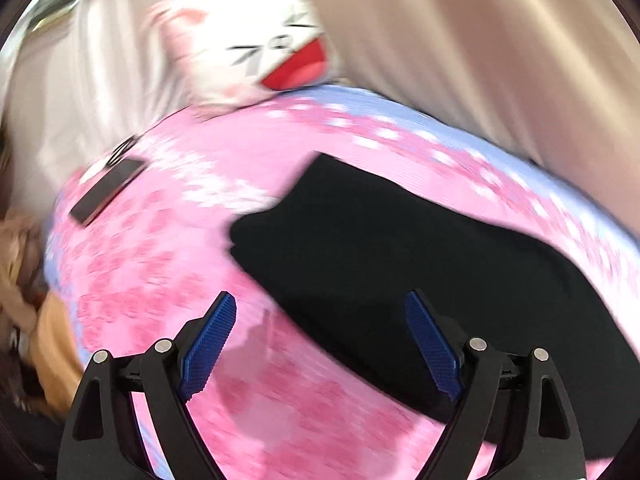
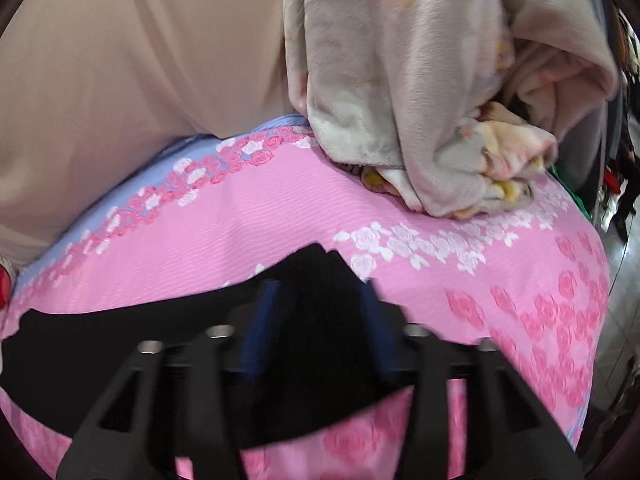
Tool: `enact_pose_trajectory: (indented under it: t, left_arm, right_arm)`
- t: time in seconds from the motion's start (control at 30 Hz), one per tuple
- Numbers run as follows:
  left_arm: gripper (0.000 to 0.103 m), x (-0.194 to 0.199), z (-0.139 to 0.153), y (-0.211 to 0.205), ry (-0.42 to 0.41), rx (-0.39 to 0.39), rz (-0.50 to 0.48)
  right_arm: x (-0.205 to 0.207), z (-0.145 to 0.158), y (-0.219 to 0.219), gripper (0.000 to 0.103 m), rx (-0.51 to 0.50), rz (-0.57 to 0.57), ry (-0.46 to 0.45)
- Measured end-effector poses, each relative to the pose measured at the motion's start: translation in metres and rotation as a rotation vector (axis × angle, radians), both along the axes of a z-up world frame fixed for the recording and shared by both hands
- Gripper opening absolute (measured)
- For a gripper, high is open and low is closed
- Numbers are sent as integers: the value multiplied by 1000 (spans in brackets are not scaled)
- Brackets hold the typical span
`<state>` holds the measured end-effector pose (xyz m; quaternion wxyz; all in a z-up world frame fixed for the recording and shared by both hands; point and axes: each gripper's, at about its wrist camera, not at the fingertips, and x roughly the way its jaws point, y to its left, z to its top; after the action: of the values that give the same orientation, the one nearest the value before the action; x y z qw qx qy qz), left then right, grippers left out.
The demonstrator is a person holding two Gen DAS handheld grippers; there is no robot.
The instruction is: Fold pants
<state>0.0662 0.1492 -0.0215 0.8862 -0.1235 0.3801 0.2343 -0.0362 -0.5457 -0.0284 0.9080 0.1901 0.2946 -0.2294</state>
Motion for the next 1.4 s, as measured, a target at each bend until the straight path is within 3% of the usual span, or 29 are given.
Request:
enact_pose_trajectory:
  t: [0.13,0.27,0.43,0.57,0.63,0.67,0.7,0.83,1.0,1.17,1.3,1.4]
  left_arm:
    - [84,2,9,4,-36,13,-3]
    - [84,19,-1,-39,1,45,-135]
    - [84,37,-18,-87,38,11,-275]
    - [84,42,-22,-118,54,17,-346]
    - [84,44,-23,-126,58,25,-365]
    - [84,44,-23,-128,59,28,-368]
    - [84,45,-23,-130,62,33,-371]
    - [84,49,-24,-128,76,39,-374]
    - [84,51,-21,-119,61,23,-383]
    - [84,50,-18,-103,35,31,-394]
    - [84,48,-15,-73,21,-12,-388]
    - [84,46,-14,-45,16,-37,-376]
  right_arm:
    - [-32,-6,-1,56,40,-57,-16]
    - [-53,-19,-9,56,103,-94,-17]
    - [-44,-37,-20,56,236,-53,-26]
    - [-23,-39,-18,57,224,-47,-30]
    - [-14,-41,-17,46,230,-22,-34]
    - [-11,-43,-17,30,253,-8,-40]
    - [-8,-46,-19,25,278,-13,-52]
    - [-7,-30,-9,18,293,-28,-131]
    - [24,31,61,18,236,159,-196]
    - [78,66,163,18,210,401,-198]
    - [119,61,251,18,181,558,-146]
    - [144,35,317,18,155,657,-77]
